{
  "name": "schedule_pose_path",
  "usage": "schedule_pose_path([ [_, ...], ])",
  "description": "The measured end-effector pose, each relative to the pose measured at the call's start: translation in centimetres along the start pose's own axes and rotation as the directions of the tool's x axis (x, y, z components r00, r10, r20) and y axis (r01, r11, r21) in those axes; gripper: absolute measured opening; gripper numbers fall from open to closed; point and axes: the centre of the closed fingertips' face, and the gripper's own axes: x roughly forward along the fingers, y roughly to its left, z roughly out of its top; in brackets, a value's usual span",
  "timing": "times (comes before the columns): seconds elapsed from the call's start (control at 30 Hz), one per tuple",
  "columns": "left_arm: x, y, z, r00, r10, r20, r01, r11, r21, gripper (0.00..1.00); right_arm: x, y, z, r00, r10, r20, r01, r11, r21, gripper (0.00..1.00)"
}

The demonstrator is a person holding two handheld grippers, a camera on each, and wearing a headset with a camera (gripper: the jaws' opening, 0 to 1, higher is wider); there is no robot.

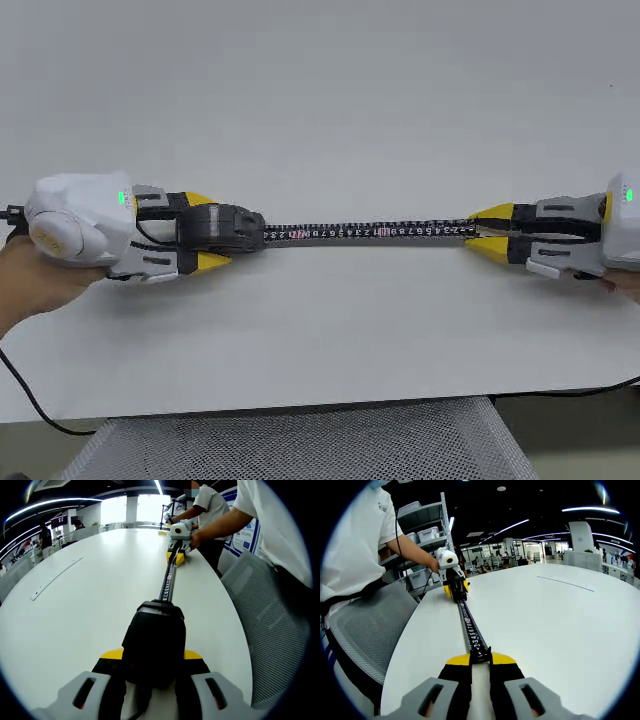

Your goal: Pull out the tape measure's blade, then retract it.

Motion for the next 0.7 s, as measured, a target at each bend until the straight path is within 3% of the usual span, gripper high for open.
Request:
schedule_pose_path([
  [0.27,0.02,0.03,0.09,1.0,0.002,0.002,-0.002,1.0,-0.004,0.35,0.14,-0.04,-0.3,0.9998,-0.005,-0.02,0.005,1.0,-0.031,0.12],
  [0.7,-0.08,0.08,-0.04,1.0,0.007,-0.002,-0.007,1.0,-0.005,0.35,0.13,-0.44,-0.08,0.9997,-0.017,-0.015,0.016,1.0,-0.018,0.12],
])
